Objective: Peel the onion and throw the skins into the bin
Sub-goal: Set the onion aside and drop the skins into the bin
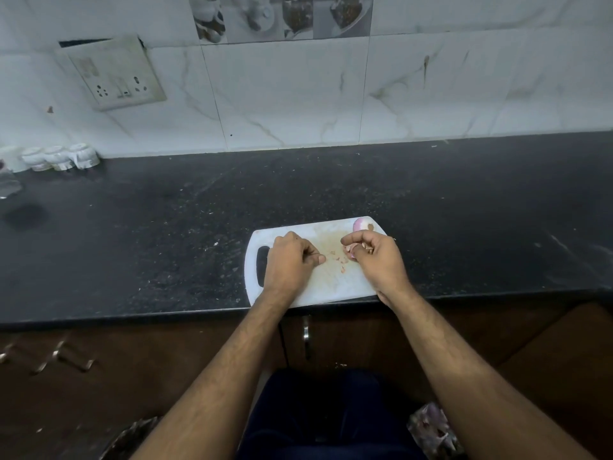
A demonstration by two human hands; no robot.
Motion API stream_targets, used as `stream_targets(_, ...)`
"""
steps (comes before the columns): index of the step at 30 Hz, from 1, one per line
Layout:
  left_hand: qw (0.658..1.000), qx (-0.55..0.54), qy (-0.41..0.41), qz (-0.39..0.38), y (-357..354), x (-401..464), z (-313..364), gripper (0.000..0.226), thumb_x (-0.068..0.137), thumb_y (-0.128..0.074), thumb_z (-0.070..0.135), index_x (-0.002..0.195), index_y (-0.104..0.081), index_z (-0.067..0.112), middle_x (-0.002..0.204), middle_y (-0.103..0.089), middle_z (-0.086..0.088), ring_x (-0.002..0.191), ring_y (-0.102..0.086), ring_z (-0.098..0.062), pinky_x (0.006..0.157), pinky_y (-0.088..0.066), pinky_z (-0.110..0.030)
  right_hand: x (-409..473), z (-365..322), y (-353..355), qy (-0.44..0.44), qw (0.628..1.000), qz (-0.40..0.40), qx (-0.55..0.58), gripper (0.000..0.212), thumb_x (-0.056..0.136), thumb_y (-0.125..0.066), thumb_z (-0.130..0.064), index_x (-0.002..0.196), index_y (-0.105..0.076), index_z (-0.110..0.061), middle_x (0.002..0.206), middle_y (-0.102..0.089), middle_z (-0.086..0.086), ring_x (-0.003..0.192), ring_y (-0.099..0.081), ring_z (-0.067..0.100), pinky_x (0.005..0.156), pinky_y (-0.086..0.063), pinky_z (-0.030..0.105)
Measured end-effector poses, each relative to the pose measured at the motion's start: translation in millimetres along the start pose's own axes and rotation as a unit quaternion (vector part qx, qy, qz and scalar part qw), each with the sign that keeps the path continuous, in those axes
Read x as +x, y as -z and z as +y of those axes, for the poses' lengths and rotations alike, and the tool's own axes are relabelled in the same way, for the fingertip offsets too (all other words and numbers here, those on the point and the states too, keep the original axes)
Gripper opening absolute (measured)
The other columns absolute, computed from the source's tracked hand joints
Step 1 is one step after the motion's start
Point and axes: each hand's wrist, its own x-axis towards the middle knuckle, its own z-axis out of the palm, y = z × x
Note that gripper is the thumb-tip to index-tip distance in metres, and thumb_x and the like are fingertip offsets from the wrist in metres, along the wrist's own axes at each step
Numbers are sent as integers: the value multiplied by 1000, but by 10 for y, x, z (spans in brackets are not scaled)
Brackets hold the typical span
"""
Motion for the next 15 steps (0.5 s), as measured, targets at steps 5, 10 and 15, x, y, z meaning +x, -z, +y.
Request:
stream_targets(5, 998, -65, -5, -9, -34, 65, 192, 18, 95, -75, 30, 80, -69, 23, 77, -69, 11, 80, -63, -12, 81, -50, -37, -10, 16, 37, -20, 999, 19, 33, 24, 97, -61, -6, 96, -78, -23, 90, -77, -5, 84, -73, 5, 79, -56, 21)
stream_targets(10, 997, -8, -64, -36, -48, 120, 294, 12, 101, -66, 27, 95, -73, 18, 90, -70, 4, 90, -66, -19, 83, -55, -43, -3, 11, 45, -44, 993, 28, 103, 22, 97, -61, -2, 97, -78, -16, 82, -72, -13, 84, -72, 6, 81, -55, 18)
stream_targets(15, 970, 177, -133, -95, -104, 21, 347, 47, 103, -55, 54, 112, -73, 11, 120, -60, -8, 110, -58, -25, 88, -54, -45, 14, 27, 52, -44, 992, 16, 120, 21, 97, -60, 0, 97, -77, -13, 91, -76, -6, 81, -71, 4, 77, -56, 17)
